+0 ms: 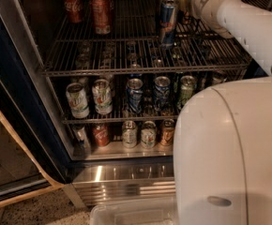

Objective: Pick orange can from top shelf of fridge

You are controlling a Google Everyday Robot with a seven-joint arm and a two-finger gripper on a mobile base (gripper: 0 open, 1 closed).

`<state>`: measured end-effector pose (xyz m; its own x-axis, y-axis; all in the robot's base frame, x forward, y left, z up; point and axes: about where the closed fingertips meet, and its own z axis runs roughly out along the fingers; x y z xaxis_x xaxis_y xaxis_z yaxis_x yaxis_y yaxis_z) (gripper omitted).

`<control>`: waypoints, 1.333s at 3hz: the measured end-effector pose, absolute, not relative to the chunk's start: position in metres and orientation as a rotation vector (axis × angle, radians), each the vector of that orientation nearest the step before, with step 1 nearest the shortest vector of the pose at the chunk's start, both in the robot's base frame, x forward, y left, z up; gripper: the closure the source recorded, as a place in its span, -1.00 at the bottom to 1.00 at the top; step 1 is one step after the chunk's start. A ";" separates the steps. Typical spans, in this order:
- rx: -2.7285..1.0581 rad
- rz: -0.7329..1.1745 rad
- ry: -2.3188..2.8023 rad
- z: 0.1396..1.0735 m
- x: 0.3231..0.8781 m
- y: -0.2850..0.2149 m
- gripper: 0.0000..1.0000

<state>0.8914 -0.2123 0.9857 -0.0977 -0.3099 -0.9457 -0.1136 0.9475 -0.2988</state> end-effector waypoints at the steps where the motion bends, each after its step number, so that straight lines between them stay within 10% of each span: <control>1: -0.307 -0.176 1.673 0.981 0.895 -0.216 -0.32; 2: -0.287 -0.157 1.662 0.979 0.899 -0.220 -0.30; 4: -0.286 -0.155 1.662 0.979 0.899 -0.220 0.54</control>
Offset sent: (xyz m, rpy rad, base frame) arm 0.0108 -0.0119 -0.0099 0.0730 -0.0295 -0.0098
